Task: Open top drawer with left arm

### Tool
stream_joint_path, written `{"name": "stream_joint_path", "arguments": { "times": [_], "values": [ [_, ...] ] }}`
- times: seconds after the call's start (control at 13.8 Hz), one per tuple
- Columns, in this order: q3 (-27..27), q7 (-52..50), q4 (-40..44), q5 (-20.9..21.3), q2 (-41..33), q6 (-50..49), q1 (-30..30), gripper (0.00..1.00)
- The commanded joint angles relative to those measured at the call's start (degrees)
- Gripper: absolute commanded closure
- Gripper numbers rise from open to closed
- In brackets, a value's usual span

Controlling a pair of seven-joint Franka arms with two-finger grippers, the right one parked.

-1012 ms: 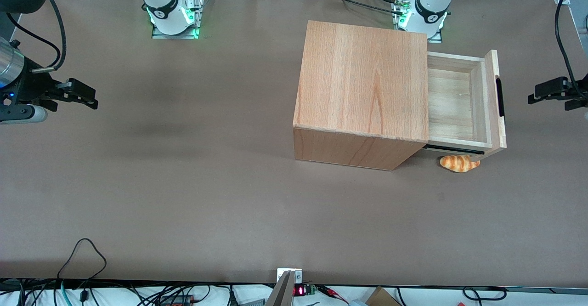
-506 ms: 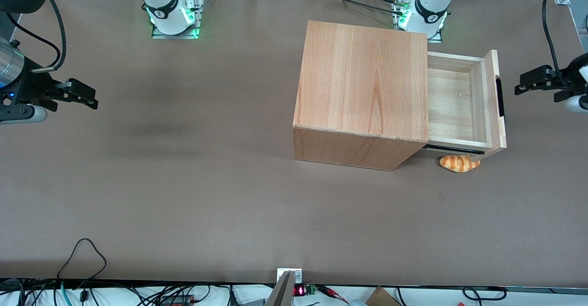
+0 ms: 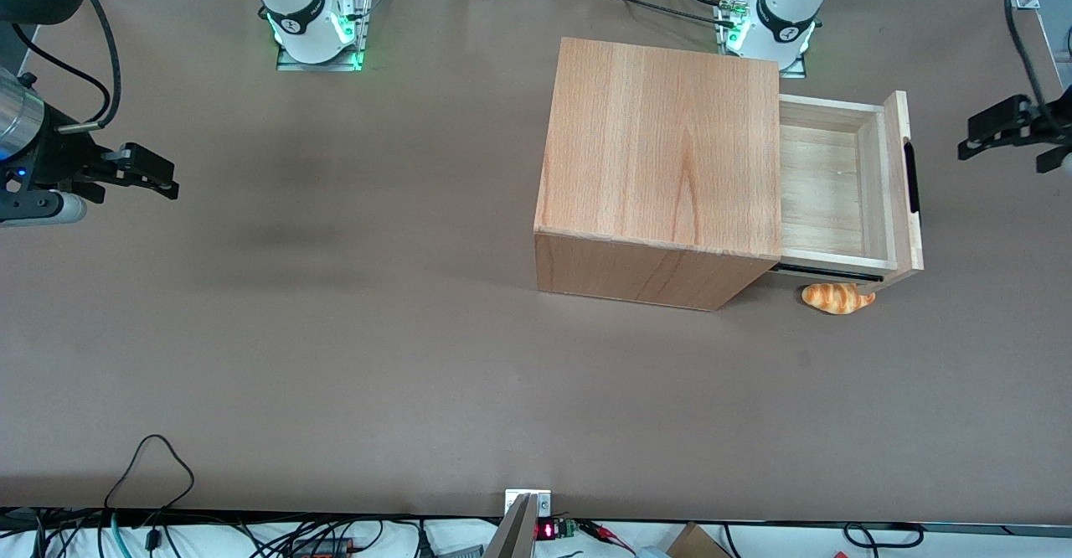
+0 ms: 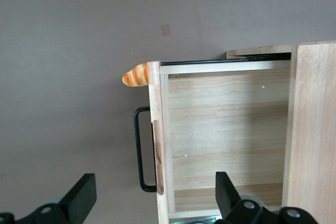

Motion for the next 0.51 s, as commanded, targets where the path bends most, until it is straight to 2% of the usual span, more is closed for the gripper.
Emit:
{"name": "stream_joint_path", "arguments": {
  "times": [0.0, 0.14, 0.43],
  "values": [
    [0.8, -3.6, 2.1, -0.4, 0.0, -2.3, -1.1, 0.00],
    [0.5, -12.0, 2.0, -0.5, -1.4, -2.1, -1.4, 0.00],
    [1.1, -11.8, -0.1, -0.4, -3.8, -1.8, -3.1, 0.00]
  ]
}}
